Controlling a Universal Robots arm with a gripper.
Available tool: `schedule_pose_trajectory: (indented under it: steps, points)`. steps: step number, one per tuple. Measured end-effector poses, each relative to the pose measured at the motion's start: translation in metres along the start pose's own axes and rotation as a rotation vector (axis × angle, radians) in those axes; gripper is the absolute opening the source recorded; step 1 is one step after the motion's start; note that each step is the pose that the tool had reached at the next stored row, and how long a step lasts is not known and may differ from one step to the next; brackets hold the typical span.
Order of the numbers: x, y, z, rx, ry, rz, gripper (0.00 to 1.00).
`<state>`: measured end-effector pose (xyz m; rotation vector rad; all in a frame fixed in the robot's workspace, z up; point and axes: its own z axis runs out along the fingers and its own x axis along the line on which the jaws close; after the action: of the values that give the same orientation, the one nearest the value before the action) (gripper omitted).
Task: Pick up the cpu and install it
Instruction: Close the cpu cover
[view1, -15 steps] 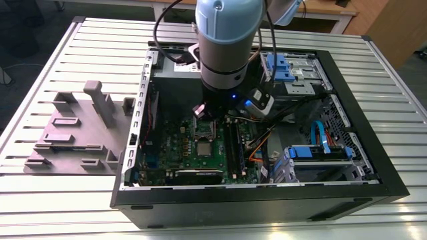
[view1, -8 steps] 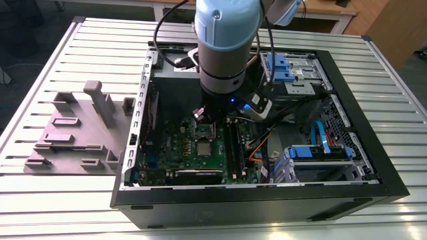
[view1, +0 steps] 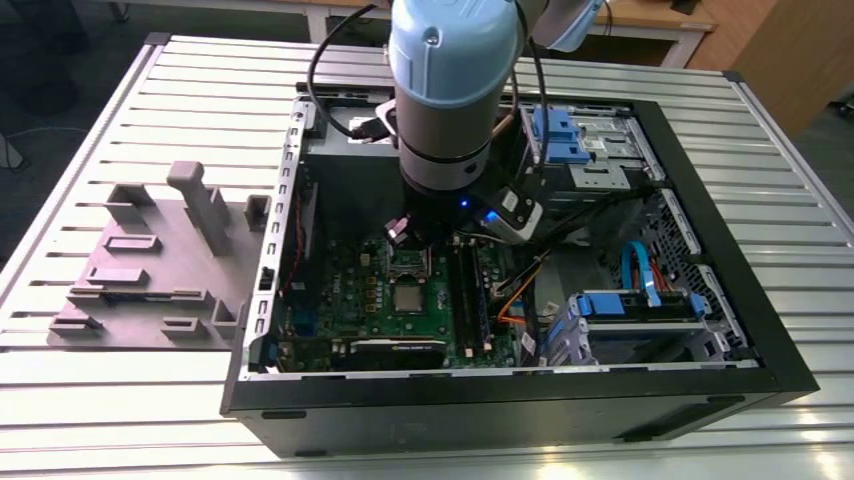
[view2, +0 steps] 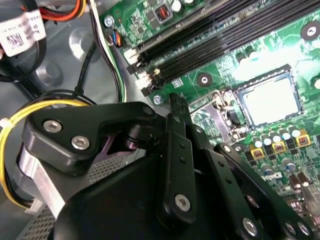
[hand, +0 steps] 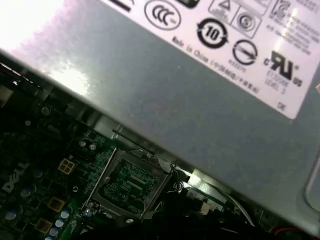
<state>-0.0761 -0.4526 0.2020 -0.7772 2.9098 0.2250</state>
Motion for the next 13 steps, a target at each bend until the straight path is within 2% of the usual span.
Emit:
schedule_pose_trajectory:
  steps: [4, 8, 13]
  points:
    - [0.0045, 0.0028, 0.0005, 0.0006, -0.0014, -0.001, 0.10]
    - [0.0051, 0.0032, -0.0002, 0.0006, -0.0010, 0.000, 0.10]
    - [0.0044, 0.0033, -0.0068, 0.0005, -0.0009, 0.000, 0.10]
